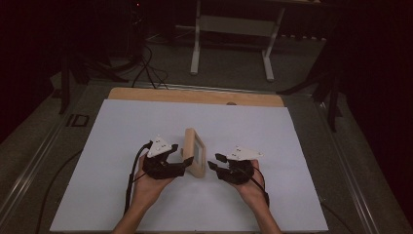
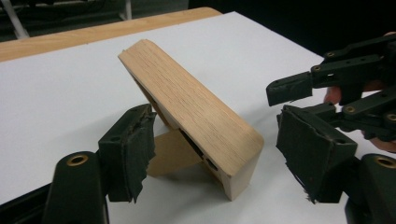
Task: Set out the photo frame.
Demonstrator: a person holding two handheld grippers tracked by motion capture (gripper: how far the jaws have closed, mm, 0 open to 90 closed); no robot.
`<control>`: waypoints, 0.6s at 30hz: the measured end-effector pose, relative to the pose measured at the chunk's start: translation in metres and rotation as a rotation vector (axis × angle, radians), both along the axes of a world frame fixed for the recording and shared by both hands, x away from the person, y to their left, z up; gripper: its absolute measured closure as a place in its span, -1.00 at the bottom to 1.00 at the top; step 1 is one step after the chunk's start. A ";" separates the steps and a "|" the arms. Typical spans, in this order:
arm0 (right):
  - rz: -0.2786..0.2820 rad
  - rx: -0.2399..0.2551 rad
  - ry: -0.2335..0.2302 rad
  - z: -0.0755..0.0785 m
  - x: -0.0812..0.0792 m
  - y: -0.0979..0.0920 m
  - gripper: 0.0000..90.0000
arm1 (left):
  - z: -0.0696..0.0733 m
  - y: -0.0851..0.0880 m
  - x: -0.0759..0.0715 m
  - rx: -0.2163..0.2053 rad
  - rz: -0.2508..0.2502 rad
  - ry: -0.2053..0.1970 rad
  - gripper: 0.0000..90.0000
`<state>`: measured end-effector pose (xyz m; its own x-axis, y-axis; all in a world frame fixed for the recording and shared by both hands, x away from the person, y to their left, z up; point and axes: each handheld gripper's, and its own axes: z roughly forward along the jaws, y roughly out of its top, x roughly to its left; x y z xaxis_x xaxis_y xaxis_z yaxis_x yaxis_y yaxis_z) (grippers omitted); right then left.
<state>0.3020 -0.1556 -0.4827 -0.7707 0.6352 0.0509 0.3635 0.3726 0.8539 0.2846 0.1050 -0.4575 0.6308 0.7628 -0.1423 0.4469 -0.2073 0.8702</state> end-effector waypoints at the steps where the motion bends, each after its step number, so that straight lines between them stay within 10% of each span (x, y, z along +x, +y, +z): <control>1: 0.001 0.000 0.000 0.000 0.000 0.000 0.27 | -0.001 -0.001 0.001 0.000 0.004 0.003 -0.43; 18: -0.014 0.017 -0.008 0.004 0.000 -0.006 0.26 | -0.016 -0.019 0.017 0.057 0.022 0.054 -0.40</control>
<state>0.3022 -0.1615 -0.4788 -0.7621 0.6451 0.0558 0.3617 0.3526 0.8630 0.3012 0.0859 -0.4732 0.6066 0.7841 -0.1314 0.4975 -0.2455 0.8320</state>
